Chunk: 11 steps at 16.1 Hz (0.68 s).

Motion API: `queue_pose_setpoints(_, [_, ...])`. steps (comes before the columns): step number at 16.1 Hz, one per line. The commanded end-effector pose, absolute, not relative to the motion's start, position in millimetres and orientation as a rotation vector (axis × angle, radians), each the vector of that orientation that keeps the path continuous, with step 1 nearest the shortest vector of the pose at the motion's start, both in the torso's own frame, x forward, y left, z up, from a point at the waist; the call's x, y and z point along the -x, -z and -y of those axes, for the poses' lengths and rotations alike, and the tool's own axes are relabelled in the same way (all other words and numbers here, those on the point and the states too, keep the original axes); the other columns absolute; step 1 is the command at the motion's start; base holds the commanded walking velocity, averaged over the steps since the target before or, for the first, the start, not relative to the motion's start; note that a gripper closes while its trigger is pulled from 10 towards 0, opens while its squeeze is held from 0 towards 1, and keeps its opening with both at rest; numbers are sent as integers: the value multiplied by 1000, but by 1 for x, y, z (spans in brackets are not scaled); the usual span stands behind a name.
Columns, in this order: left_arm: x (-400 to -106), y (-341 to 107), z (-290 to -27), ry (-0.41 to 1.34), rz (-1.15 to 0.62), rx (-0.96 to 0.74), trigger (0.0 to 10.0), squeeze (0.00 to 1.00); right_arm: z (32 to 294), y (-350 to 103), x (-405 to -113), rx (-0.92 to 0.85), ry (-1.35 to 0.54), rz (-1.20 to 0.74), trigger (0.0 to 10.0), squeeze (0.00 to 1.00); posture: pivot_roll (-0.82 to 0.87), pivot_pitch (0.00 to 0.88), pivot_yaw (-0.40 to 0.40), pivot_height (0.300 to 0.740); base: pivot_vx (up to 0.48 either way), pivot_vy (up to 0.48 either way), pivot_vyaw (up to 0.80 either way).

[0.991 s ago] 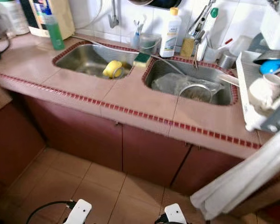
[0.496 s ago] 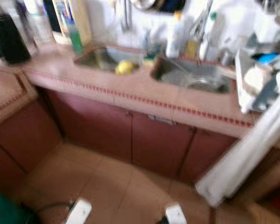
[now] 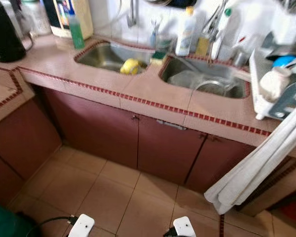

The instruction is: Kitchen organization

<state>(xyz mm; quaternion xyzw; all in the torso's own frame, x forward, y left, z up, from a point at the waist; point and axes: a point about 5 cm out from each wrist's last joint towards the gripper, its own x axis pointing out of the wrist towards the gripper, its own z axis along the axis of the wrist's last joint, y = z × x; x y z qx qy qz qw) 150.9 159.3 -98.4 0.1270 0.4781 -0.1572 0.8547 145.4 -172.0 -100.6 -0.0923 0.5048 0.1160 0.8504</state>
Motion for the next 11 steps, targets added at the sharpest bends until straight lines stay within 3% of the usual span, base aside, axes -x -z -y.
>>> queue_pose_setpoints(1, [-151,98,-158,344,-1000,-270,10000,0,173,101,-145,192,-238,-1075,10000,0,10,0,-21,740,0,0,0])
queue_pose_setpoints(11, [-155,97,-158,333,-991,-262,10000,0,174,99,-150,221,-261,-1080,10000,0,13,0,-34,740,0,0,0])
